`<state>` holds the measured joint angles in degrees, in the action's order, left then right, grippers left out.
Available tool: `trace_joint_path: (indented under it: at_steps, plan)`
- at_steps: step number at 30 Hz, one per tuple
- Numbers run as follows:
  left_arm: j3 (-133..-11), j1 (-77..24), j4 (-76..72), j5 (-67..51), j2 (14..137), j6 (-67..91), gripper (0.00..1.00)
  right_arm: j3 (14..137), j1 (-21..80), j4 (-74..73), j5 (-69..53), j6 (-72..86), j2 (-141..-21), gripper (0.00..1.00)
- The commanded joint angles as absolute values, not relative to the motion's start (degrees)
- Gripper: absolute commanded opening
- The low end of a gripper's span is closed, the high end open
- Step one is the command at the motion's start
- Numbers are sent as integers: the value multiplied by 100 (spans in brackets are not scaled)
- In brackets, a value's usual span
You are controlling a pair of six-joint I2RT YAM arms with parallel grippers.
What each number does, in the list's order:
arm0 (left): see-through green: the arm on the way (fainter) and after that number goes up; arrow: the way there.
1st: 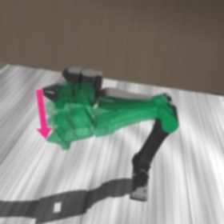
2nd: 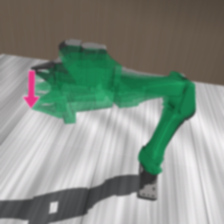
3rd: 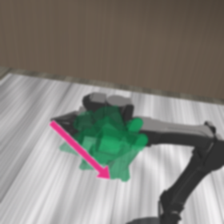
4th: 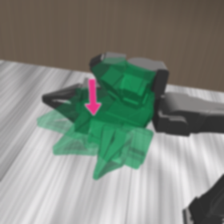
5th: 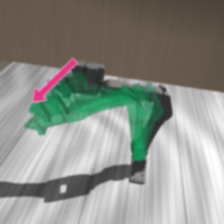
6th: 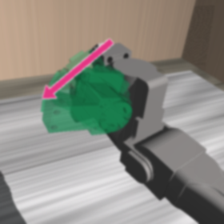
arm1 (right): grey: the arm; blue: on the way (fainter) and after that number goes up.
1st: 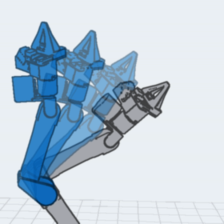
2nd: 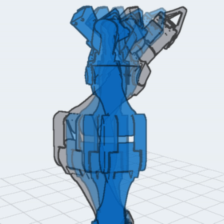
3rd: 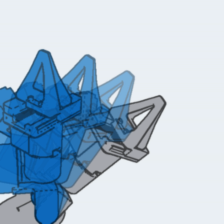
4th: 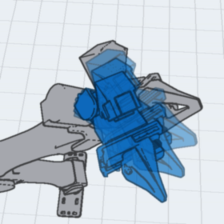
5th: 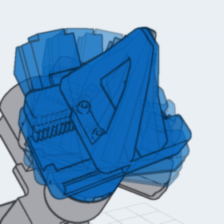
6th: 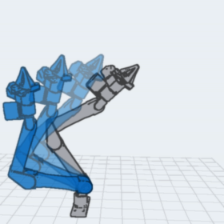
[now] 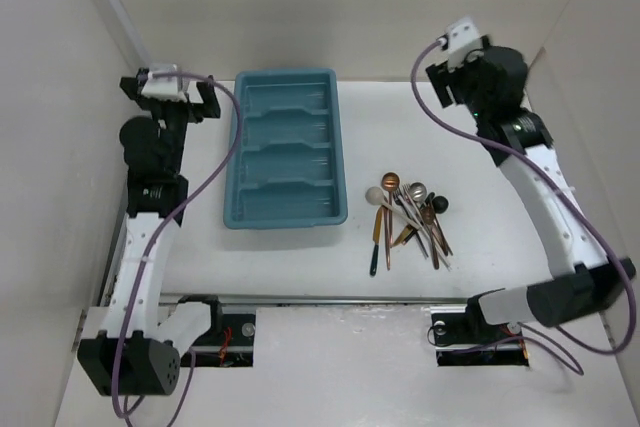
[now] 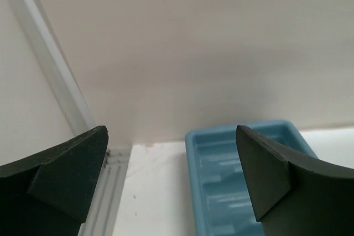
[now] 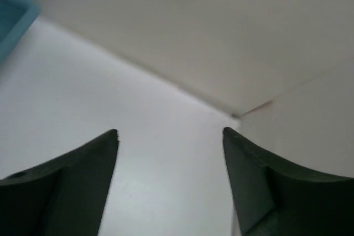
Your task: Sort the eating utensils into containers
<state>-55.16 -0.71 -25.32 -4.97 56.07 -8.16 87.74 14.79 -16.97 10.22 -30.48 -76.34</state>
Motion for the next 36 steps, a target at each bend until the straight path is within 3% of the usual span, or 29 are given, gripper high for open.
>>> trace_joint_path:
  at_steps: [1,2,3,5,10,17,31,36]
  plan:
    - [-6133,-123,-37,-621,6257,-615,100,8624,1468,-4428,-297,-1917,-8647,72]
    - [-6196,-123,78,-676,6258,-493,100,8361,1468,-4743,-238,-1646,-8875,48]
    - [-6118,-123,79,-677,6258,-370,100,8358,1468,-4746,-237,-1548,-8964,48]
    - [-5934,-123,-105,-843,6135,-238,100,8061,1468,-4885,-237,-1372,-9122,38]
    - [-5424,-176,-536,-1151,5819,-237,99,7726,1853,-5010,-397,-1292,-9614,45]
    - [-5371,-228,-589,-1038,5766,-185,97,7479,2566,-5028,-281,-1178,-10054,45]
    - [-5309,-229,-589,-809,5713,-123,96,7163,2751,-4580,-26,-1011,-10511,39]
    - [-5256,-229,-589,-747,5713,-123,96,7085,2804,-4413,-26,-1011,-10564,28]
